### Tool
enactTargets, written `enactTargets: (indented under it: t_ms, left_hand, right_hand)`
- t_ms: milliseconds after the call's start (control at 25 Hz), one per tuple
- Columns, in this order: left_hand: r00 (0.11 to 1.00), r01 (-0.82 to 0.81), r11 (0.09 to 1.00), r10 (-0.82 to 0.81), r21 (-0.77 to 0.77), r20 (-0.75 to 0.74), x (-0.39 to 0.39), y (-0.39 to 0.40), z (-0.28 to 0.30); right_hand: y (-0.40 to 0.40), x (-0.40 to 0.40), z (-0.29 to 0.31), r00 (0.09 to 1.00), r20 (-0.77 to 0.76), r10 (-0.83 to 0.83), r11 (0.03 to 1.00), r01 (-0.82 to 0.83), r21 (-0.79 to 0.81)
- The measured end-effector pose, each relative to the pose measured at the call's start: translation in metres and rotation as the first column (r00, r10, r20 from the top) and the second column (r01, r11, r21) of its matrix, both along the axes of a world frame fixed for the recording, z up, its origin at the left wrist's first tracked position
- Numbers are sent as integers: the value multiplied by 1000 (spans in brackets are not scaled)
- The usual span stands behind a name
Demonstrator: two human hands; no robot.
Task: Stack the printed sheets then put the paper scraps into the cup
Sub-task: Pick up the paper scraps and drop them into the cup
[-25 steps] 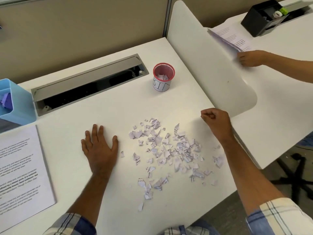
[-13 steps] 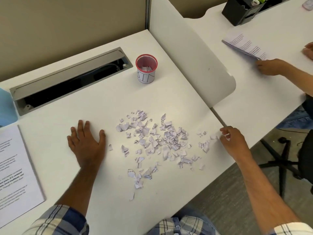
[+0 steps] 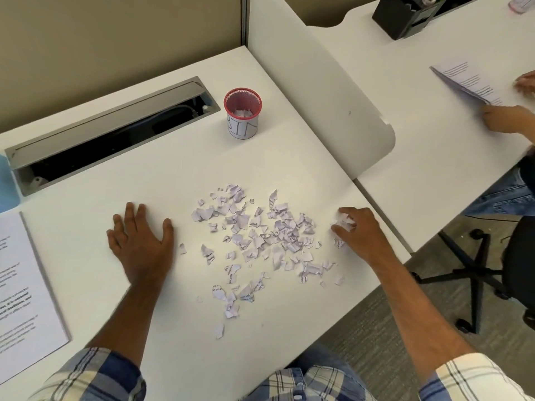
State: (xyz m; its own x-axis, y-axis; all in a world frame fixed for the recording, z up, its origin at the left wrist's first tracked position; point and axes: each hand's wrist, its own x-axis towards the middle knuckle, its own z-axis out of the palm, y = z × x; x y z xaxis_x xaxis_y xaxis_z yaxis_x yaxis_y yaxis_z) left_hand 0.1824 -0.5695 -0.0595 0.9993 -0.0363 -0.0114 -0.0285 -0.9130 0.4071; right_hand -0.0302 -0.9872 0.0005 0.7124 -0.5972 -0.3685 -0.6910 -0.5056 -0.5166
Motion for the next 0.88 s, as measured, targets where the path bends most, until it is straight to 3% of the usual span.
enactTargets:
  t_ms: [200, 400, 600, 880]
  left_hand:
    - [1000, 1, 1000, -1, 2, 0, 0, 1, -1]
    - [1000, 0, 1000, 0, 7, 7, 1, 0, -1]
    - [1000, -6, 1000, 5, 14, 24, 1, 0, -2]
    - [999, -11, 1000, 10, 28, 31, 1, -1, -2]
  right_hand:
    - [25, 20, -16, 985, 121, 122, 991, -113, -77]
    - [30, 28, -13, 965, 127, 230, 963, -207, -173]
    - [24, 41, -8, 974, 110, 196, 977, -185, -102]
    - [30, 126, 39, 918, 388, 86, 993, -110, 41]
